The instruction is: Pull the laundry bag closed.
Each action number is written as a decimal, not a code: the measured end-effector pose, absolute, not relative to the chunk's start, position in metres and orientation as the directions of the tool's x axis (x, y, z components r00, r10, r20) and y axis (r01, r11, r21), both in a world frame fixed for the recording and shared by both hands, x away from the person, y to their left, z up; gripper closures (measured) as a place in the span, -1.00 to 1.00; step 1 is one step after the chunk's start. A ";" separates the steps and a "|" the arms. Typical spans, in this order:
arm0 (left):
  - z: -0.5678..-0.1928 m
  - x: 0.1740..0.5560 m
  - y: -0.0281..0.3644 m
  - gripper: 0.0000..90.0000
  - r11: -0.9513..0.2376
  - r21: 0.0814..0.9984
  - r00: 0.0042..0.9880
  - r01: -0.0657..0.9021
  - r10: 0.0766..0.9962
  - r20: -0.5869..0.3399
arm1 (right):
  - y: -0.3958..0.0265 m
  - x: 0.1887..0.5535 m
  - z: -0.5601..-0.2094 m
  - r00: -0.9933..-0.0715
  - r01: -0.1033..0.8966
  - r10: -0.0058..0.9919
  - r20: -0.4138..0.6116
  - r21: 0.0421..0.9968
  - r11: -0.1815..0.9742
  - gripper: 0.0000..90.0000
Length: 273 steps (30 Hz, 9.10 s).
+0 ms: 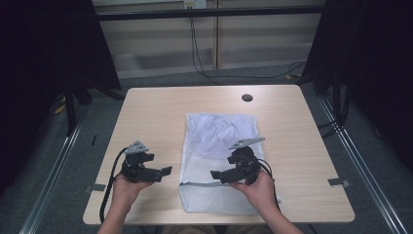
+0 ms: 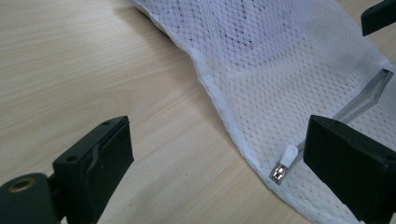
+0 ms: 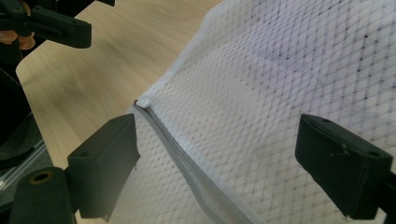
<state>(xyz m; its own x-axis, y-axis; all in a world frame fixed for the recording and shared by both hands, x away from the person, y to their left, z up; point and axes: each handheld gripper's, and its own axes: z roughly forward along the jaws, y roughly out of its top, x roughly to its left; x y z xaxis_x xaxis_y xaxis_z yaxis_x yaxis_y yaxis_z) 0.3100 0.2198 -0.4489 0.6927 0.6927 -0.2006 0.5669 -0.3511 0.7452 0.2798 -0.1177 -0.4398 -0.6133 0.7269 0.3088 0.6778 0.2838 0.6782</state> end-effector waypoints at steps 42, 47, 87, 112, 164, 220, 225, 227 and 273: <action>-0.447 0.310 0.227 -0.82 -0.333 0.748 0.683 0.575 0.699 -0.213 | -0.073 0.295 -0.458 -0.594 0.742 0.682 0.427 0.619 0.258 -0.55; -0.448 0.310 0.226 -0.82 -0.335 0.745 0.683 0.576 0.698 -0.215 | -0.070 0.295 -0.460 -0.591 0.751 0.671 0.448 0.610 0.253 -0.48; -0.448 0.311 0.228 -0.81 -0.334 0.738 0.676 0.586 0.705 -0.217 | -0.044 0.302 -0.478 -0.513 0.844 0.602 0.612 0.487 0.225 0.00; -0.449 0.312 0.230 -0.81 -0.338 0.735 0.674 0.588 0.707 -0.215 | -0.033 0.304 -0.487 -0.482 0.868 0.605 0.634 0.443 0.227 0.31; -0.449 0.312 0.229 -0.79 -0.346 0.730 0.674 0.590 0.709 -0.208 | -0.020 0.311 -0.500 -0.433 0.898 0.619 0.655 0.372 0.235 0.91; -0.463 0.307 0.192 -0.52 -0.399 0.624 0.722 0.672 0.543 -0.430 | -0.058 0.309 -0.472 -0.477 0.866 0.569 0.670 0.468 0.174 0.93; -0.466 0.309 0.190 -0.49 -0.388 0.592 0.696 0.706 0.533 -0.482 | -0.058 0.309 -0.471 -0.475 0.867 0.569 0.671 0.468 0.172 0.93; -0.467 0.308 0.188 -0.42 -0.374 0.583 0.683 0.721 0.528 -0.506 | -0.058 0.309 -0.471 -0.478 0.865 0.568 0.670 0.470 0.175 0.93; -0.479 0.307 0.164 0.24 -0.387 0.500 0.632 0.775 0.488 -0.601 | -0.054 0.306 -0.466 -0.486 0.859 0.551 0.678 0.486 0.160 0.93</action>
